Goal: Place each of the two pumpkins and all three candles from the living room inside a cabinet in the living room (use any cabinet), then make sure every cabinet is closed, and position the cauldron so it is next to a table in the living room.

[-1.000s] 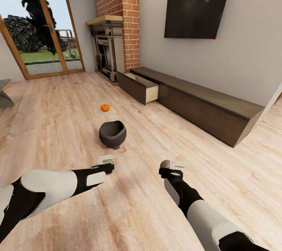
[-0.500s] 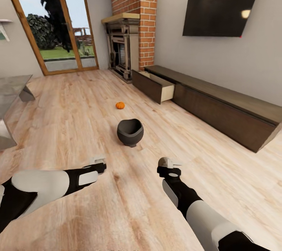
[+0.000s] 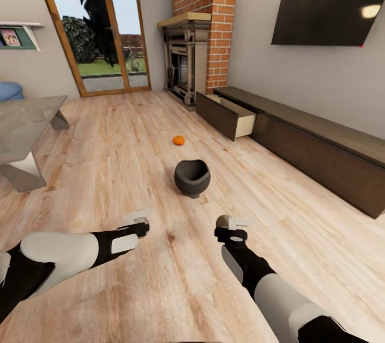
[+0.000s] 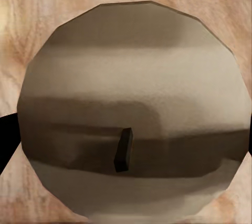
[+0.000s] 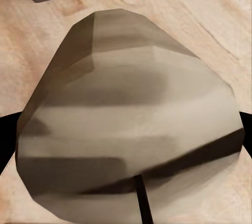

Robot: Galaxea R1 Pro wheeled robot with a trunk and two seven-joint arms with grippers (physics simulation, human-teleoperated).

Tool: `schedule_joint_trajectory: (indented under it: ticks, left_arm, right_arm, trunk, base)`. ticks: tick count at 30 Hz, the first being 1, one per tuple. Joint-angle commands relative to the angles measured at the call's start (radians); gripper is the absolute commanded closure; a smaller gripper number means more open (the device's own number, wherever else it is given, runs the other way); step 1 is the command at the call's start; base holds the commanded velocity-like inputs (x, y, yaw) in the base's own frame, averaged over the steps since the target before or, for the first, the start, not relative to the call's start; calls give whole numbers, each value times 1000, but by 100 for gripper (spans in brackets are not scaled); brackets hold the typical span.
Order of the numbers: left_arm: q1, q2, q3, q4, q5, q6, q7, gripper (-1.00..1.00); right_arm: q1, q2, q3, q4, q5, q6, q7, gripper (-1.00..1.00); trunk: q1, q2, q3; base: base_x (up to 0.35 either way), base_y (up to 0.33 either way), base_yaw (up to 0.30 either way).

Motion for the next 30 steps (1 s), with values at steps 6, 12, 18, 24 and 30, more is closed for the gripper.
schedule_joint_trajectory:
  ticks: [6, 12, 18, 24, 30]
  left_arm:
    - [-2, -26, -9, -4, 9, -2, 2, 100]
    - [-2, -29, -9, -14, 9, 1, 0, 100]
    - [-2, -30, -9, -34, 9, -3, 2, 100]
    - [-2, -30, -9, -37, 9, -5, 2, 100]
    - [-2, -30, -9, -37, 9, -7, 2, 100]
  right_arm:
    - [-1, -1, 10, -2, -4, 6, -9, 100]
    - [-1, -1, 12, -2, -4, 6, -9, 100]
    - [-1, -1, 13, -2, -3, 6, -9, 100]
    - [-1, -1, 13, -2, -3, 6, -9, 100]
    - [-1, -1, 13, -2, -3, 6, -9, 100]
  trunk:
    - [0, -1, -8]
    - [0, -1, -15]
    - [0, -1, -23]
    - [0, -1, -30]
    - [0, -1, -37]
  base:
    - [0, 0, 200]
    - [0, 0, 200]
    - [0, 0, 200]
    - [0, 0, 201]
    - [0, 0, 202]
